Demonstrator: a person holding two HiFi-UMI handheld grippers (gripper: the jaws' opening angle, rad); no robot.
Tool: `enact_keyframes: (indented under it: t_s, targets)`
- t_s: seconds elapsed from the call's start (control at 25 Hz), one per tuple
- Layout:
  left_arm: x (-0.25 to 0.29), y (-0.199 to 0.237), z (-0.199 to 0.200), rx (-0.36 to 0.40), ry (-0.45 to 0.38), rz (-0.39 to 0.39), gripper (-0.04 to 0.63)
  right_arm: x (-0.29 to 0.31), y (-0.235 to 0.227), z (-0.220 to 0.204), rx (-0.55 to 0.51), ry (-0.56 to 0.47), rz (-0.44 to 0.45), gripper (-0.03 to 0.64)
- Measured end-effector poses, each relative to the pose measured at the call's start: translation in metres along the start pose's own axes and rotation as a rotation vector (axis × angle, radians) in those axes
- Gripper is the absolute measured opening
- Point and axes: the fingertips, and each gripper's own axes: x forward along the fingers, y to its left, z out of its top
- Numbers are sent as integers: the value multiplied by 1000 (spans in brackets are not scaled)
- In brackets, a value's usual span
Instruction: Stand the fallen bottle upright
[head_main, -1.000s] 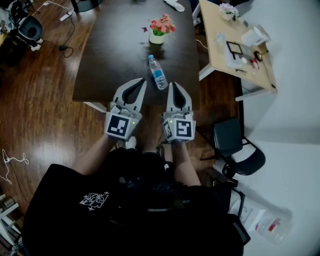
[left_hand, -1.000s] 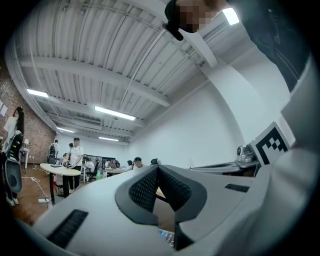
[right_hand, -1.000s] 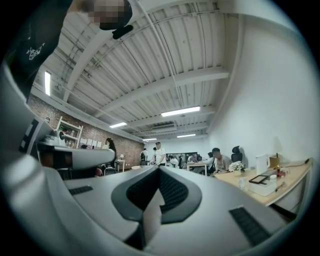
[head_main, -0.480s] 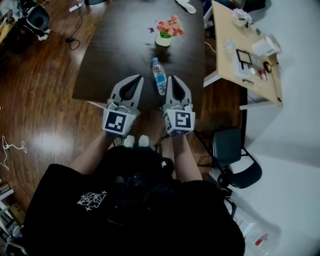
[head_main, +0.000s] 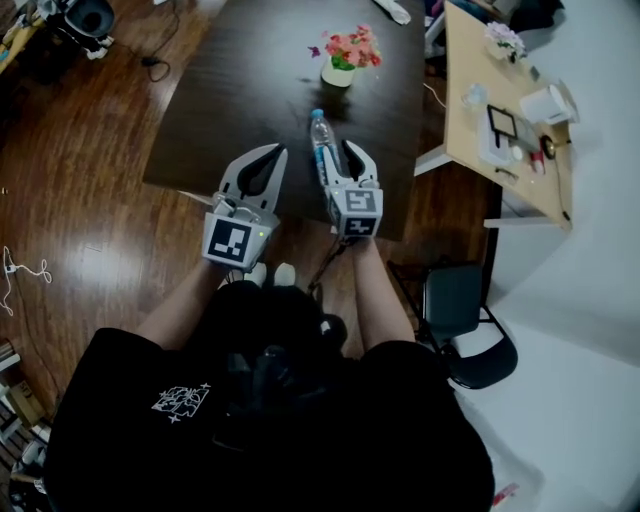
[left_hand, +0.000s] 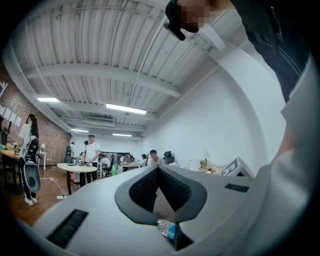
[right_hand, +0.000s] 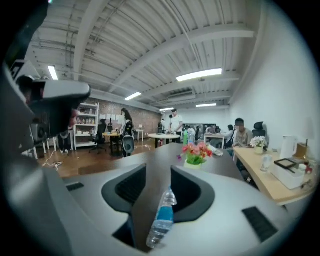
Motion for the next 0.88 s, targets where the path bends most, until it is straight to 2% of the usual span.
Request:
enact_keyframes:
  t_s: [0.2, 0.32, 0.44, 0.72, 0.88]
  targets:
    - [-3, 5, -17, -2, 16, 7, -3, 50, -12, -63, -5, 239, 30, 259]
    - [-9, 7, -25, 13, 17, 4, -3, 78, -21, -90, -6, 372, 32, 330]
    - [-14, 11, -34, 16, 18, 6, -3, 104, -30, -121, 5, 490, 35, 348]
    - [-25, 17, -46, 17, 37, 12, -4, 127, -27, -132, 84, 564, 11, 348]
    - [-26, 14, -48, 38, 38, 3, -3, 123, -9, -160, 167, 701, 52, 348]
